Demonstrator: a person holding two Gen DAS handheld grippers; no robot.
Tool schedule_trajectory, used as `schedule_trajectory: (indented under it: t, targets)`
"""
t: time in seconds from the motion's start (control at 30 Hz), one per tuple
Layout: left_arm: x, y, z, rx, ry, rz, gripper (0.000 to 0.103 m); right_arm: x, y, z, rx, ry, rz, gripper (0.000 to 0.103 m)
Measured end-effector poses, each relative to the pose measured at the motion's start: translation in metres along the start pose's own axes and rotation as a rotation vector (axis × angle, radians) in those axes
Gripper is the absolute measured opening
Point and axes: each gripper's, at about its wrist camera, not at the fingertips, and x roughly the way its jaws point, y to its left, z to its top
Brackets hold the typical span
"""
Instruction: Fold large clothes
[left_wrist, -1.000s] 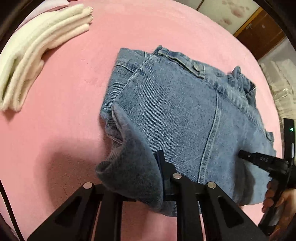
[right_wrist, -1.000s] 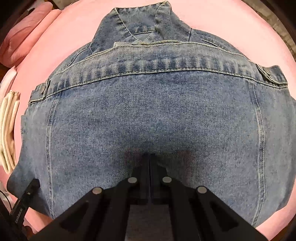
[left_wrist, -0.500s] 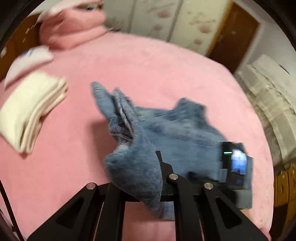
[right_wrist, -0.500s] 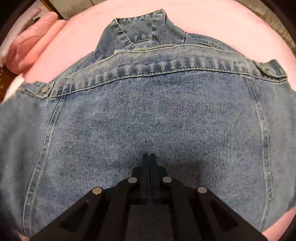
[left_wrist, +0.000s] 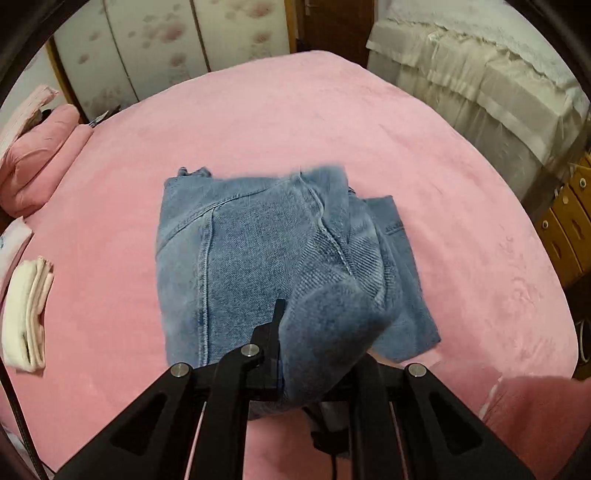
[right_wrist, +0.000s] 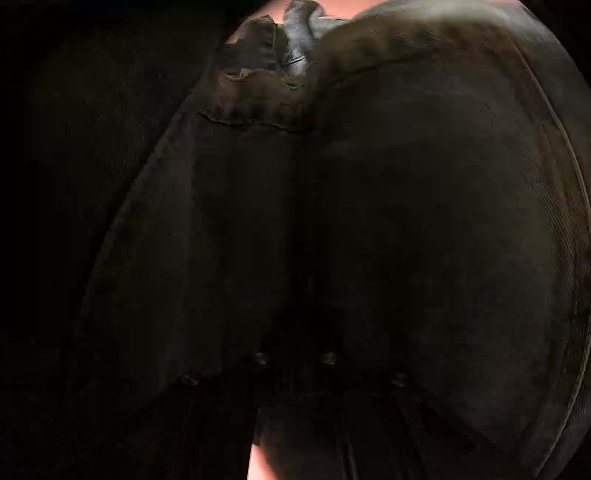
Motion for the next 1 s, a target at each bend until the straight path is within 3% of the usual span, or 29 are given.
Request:
schedule_trajectory:
  t: [0.1, 0.27, 0.4, 0.5, 0.6, 0.73, 0.93, 1.0]
  targets:
    - [0.006, -0.001, 0.007, -0.021, 0.027, 0.012, 0.008, -0.001, -0.004, -0.004, 0.012, -0.003, 0.027, 0.0]
    - [0.001, -0.01, 0.005, 0.044, 0.032, 0.062, 0.009, -0.002, -0.002, -0.011, 0.014, -0.007, 0.032, 0.0]
    - [-0.012, -0.019, 0.008, 0.032, -0.033, 0.084, 0.009, -0.002, 0.0, -0.012, 0.038, 0.055, 0.027, 0.0]
    - [-0.024, -0.028, 0.017, 0.028, -0.1, 0.065, 0.01, -0.023, 0.001, 0.001, 0.017, 0.074, -0.042, 0.0]
    - [-0.029, -0.039, 0.019, 0.011, -0.145, 0.041, 0.01, -0.062, -0.003, 0.013, -0.041, -0.001, -0.15, 0.0]
    - [-0.012, -0.05, 0.012, 0.006, -0.119, 0.033, 0.01, -0.127, -0.031, 0.028, 0.049, -0.173, -0.21, 0.0]
    - [0.048, -0.052, -0.013, -0.029, 0.041, -0.073, 0.01, -0.219, -0.069, 0.004, 0.113, -0.364, -0.315, 0.0]
    - [0.063, -0.059, -0.023, 0.008, 0.075, -0.063, 0.011, -0.239, -0.077, -0.013, 0.13, -0.397, -0.3, 0.002]
